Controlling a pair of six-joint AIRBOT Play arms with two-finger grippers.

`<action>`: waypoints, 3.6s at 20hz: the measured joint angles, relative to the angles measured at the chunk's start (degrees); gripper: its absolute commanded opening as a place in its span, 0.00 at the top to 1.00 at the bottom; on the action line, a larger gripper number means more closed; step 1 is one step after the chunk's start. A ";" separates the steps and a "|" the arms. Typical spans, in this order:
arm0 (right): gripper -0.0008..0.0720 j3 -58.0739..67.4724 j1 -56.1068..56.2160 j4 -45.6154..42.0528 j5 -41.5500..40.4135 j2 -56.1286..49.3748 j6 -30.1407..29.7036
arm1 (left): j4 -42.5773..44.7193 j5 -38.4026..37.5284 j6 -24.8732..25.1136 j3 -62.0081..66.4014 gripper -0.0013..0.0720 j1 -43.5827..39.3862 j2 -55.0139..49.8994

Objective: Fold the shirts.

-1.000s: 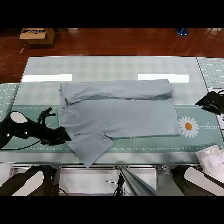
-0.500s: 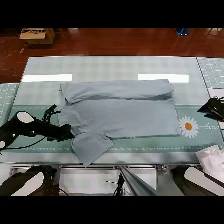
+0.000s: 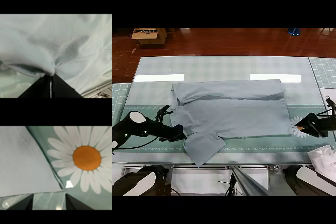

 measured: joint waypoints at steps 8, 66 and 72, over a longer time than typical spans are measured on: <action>0.43 -9.14 0.39 6.21 -6.71 0.04 -1.25 | -0.13 0.00 0.20 0.00 0.95 0.00 -0.02; 0.17 15.43 17.14 22.14 -40.57 -14.56 5.18 | -14.71 -4.98 5.97 48.85 0.61 12.61 -28.85; 0.17 15.43 15.37 32.59 -32.61 -21.20 -0.17 | -14.84 -6.10 6.71 48.85 0.61 12.66 -28.00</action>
